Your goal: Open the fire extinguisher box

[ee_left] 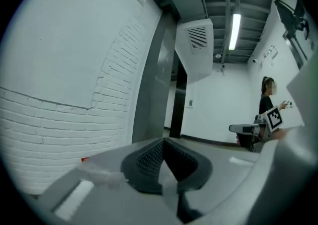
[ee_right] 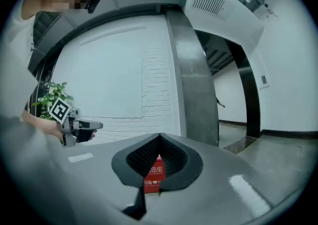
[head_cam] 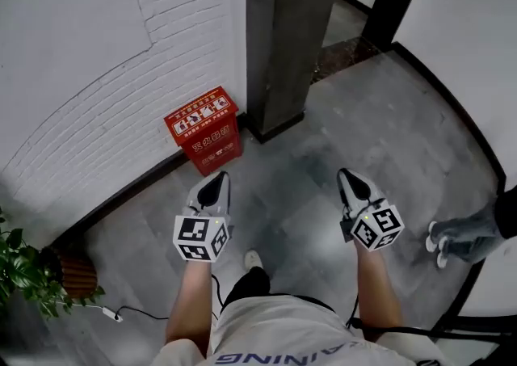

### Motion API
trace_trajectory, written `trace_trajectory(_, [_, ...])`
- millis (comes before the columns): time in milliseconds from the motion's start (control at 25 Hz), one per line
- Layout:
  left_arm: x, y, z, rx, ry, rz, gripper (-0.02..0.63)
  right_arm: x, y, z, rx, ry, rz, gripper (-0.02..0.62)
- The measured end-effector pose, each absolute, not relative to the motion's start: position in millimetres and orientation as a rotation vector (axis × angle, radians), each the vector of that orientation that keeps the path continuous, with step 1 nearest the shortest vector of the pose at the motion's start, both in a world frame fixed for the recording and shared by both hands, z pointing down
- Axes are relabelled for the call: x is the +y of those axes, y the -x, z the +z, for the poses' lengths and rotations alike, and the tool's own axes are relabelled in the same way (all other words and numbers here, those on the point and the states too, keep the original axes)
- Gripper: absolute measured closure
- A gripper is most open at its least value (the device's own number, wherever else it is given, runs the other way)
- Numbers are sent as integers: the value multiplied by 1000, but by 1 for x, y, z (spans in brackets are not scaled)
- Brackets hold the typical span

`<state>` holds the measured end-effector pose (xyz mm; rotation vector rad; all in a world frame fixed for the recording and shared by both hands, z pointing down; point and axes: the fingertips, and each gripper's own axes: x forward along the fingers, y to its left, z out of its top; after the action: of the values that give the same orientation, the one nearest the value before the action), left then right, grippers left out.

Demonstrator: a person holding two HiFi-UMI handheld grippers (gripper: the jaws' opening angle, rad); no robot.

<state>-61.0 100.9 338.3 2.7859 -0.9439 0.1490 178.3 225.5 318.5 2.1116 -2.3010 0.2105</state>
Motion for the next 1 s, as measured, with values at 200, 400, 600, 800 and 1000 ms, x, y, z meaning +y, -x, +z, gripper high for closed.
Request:
trace_trajectory(200, [23, 57, 325, -973, -2799, 129, 600, 135, -174, 304, -2342, -2052, 189, 589])
trace_trajectory(400, [-22, 59, 329, -1032, -2766, 120, 600, 74, -177, 307, -2388, -1985, 188, 589])
trace_trajectory(600, [-74, 61, 340, -1137, -2718, 140, 600, 2, -185, 319, -2465, -1893, 203, 589])
trace_trajectory(800, [-126, 57, 340, -1287, -2658, 157, 600, -80, -192, 327, -2580, -1746, 222, 589])
trace_trajectory(1000, [-178, 45, 334, -1458, -2570, 169, 600, -162, -209, 328, -2682, -1557, 252, 589])
